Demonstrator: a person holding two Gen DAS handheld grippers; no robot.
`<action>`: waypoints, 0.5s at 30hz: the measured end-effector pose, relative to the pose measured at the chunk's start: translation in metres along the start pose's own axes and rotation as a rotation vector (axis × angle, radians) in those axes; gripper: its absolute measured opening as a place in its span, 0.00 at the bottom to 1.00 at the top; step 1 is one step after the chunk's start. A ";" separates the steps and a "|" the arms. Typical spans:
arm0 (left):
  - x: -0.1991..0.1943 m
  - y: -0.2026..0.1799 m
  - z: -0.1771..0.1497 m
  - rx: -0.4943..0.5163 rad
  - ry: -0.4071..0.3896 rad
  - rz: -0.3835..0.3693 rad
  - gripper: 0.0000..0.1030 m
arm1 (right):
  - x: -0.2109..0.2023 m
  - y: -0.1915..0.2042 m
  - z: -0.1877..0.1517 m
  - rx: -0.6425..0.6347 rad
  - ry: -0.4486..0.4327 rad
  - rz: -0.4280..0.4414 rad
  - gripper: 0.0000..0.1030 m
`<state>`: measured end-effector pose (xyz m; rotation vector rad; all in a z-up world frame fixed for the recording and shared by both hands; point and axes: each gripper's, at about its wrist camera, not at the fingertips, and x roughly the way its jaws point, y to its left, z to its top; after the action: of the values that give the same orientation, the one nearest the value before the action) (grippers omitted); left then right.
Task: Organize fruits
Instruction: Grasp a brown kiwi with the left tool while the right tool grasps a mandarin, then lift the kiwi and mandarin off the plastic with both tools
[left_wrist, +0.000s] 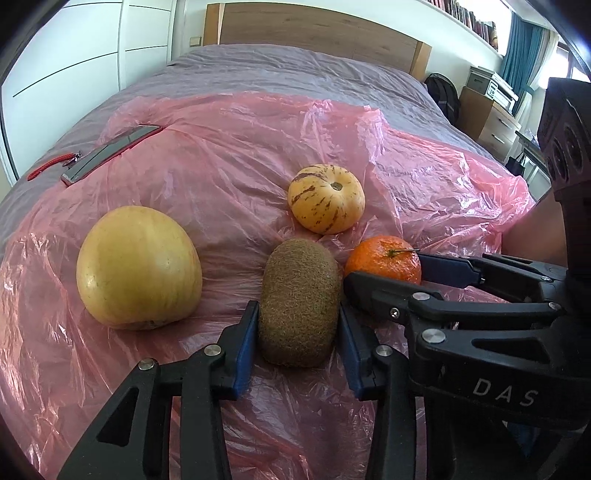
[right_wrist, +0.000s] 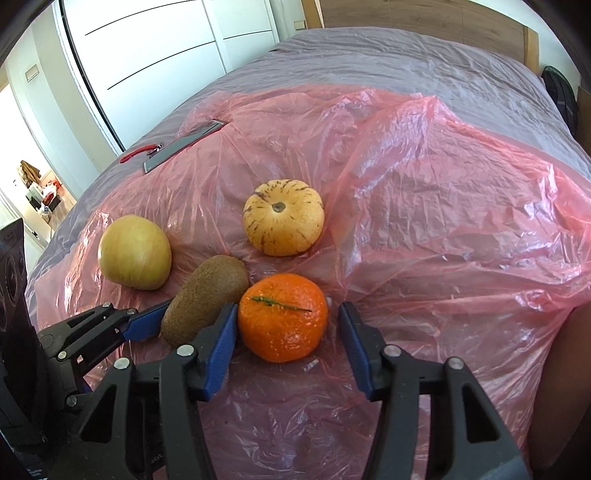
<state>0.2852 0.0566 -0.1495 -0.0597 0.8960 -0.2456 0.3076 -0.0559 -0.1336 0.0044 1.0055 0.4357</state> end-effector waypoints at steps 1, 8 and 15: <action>0.000 0.000 0.000 0.001 -0.001 -0.001 0.35 | 0.002 0.000 0.000 0.002 0.004 0.002 0.44; 0.001 0.000 -0.003 0.011 -0.015 0.003 0.34 | 0.005 0.005 -0.002 -0.017 0.010 -0.018 0.34; -0.004 0.003 -0.005 -0.002 -0.037 -0.012 0.34 | -0.007 0.001 -0.009 0.011 -0.052 0.019 0.33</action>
<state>0.2795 0.0605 -0.1501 -0.0712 0.8597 -0.2543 0.2973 -0.0593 -0.1328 0.0348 0.9575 0.4448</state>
